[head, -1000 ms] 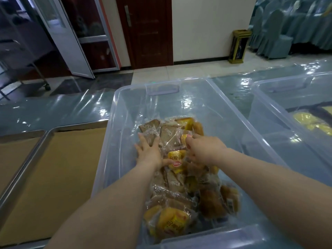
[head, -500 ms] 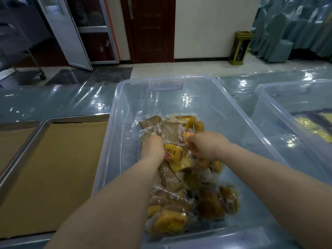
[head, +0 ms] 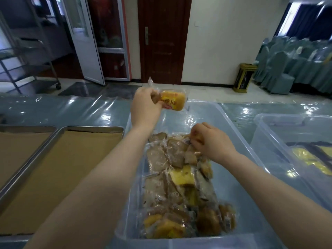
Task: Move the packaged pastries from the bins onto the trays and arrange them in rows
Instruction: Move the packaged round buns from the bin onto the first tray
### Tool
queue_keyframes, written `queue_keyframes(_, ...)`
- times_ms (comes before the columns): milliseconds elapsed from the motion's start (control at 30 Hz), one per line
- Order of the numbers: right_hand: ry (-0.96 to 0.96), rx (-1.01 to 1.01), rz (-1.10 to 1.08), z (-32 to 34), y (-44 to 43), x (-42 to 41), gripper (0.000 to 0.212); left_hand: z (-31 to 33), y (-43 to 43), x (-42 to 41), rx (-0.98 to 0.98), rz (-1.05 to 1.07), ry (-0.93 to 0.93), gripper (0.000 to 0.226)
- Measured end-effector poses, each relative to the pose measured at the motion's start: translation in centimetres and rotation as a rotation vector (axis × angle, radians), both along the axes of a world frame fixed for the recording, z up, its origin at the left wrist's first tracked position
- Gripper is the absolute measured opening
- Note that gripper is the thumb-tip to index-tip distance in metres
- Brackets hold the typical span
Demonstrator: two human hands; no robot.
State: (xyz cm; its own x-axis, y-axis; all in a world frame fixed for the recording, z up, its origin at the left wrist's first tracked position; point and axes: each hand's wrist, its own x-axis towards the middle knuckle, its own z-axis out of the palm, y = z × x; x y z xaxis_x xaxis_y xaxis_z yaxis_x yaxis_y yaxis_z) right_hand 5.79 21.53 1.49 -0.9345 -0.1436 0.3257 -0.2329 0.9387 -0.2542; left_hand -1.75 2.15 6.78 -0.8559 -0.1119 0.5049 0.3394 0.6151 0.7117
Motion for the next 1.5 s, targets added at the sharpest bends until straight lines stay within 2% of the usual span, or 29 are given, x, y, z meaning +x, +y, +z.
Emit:
queue_keyframes(167,0.193,-0.181,-0.002,3.8,-2.4,2.5,0.020,3.3,-4.1,3.7,0.071,-0.047,0.168,0.026)
queue_keyframes(333,0.348,-0.366,0.025,8.1,-7.9,5.4,0.022,4.7,-10.1,7.2,0.192,-0.053,0.205,0.027)
queue_keyframes(467,0.416,-0.445,0.163,9.7,-15.8,7.3,0.024,4.5,-17.8,10.1,0.152,0.037,0.238,0.029)
queue_keyframes(633,0.382,-0.455,0.323,9.1,-28.6,8.0,0.025,3.0,-30.8,14.8,0.123,0.227,0.213,0.029)
queue_keyframes(867,0.258,-0.675,0.487,5.7,-50.1,10.1,0.026,-1.7,-51.6,24.0,0.136,0.479,0.123,0.031)
queue_keyframes(967,0.204,-0.736,0.568,3.9,-59.4,11.8,0.027,-2.8,-59.8,28.0,0.060,0.563,0.107,0.029)
queue_keyframes(1067,0.130,-0.802,0.607,2.2,-66.1,13.2,0.029,-3.9,-66.4,30.8,0.006,0.630,0.016,0.027)
queue_keyframes(1267,-0.037,-0.887,0.542,-1.2,-73.9,13.4,0.034,-7.0,-75.2,34.6,-0.009,0.731,-0.052,0.026)
queue_keyframes(1367,-0.090,-1.011,0.463,-3.8,-78.1,13.3,0.031,-8.1,-79.7,35.0,-0.064,0.780,-0.117,0.025)
queue_keyframes(1500,-0.168,-1.070,0.350,-7.7,-84.8,12.0,0.023,-9.7,-85.6,33.8,-0.056,0.771,-0.156,0.028)
